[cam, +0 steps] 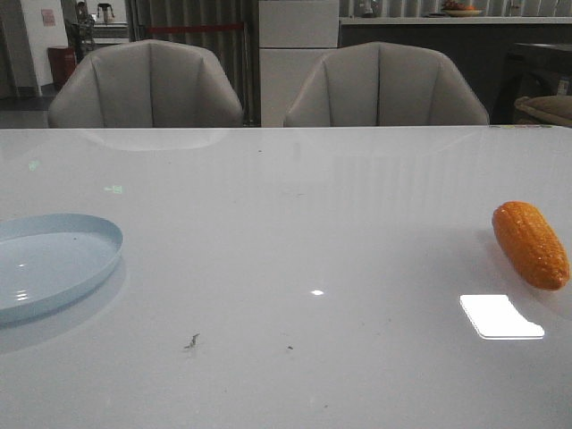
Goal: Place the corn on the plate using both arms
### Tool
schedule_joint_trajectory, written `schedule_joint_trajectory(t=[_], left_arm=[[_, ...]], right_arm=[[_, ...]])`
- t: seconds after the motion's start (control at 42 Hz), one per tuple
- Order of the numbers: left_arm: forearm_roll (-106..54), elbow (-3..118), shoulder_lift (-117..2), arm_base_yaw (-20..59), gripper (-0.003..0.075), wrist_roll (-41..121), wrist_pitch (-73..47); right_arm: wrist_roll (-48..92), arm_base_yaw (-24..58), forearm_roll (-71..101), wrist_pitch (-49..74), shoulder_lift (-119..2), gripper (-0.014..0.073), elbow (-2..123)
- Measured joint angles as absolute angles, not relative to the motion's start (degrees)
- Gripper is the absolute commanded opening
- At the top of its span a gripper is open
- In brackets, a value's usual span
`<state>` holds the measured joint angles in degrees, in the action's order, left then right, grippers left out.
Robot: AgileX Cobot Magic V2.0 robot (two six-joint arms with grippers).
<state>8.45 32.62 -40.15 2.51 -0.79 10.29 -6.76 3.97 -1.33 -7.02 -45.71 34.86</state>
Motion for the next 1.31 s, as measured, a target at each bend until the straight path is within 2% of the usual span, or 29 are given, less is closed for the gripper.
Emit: schedule_joint_trajectory(t=[0.19,0.357,0.429,0.5,0.571,0.643,0.69,1.024,1.31], left_arm=[[7.78,32.62,-47.8,2.51,0.0129,-0.79,8.78],[7.42,32.65,-51.04,2.51,0.0281,-0.79,2.02],[7.42,32.65,-52.13,2.51,0.0353,-0.79,-1.89],[7.3,32.65,-53.1,2.51,0.0401,-0.79,-4.14],[6.57,32.65,-53.69,2.51,0.0405,-0.79,-4.79],[3.85,32.65,-54.04,2.51,0.0405,-0.79,-5.04],[1.73,32.65,-53.97,2.51,0.0405,-0.79,-5.68],[-2.63,34.39,-59.41,-0.26,0.0405,-0.79,-14.54],[-4.11,42.71,-75.66,-2.92,0.0405,-0.79,-19.93]], right_arm=[[-6.76,3.97,-1.33,-0.33,-52.88,0.0057,34.86],[-6.76,3.97,-1.33,1.41,-53.95,0.0071,34.86],[-6.76,3.97,-1.33,2.4,-53.97,0.0132,34.86],[-6.76,3.97,-1.33,3.82,-53.97,0.0241,34.86],[-6.76,3.97,-1.33,5.32,-53.97,0.0384,34.86],[-6.76,3.97,-1.33,6.19,-53.97,0.0472,34.86],[-6.76,3.97,-1.33,6.6,-53.97,0.0497,34.86],[-6.76,3.97,-1.33,7.08,-53.97,0.0499,34.86],[-6.76,3.97,-1.33,7.16,-53.97,0.0499,34.86]])
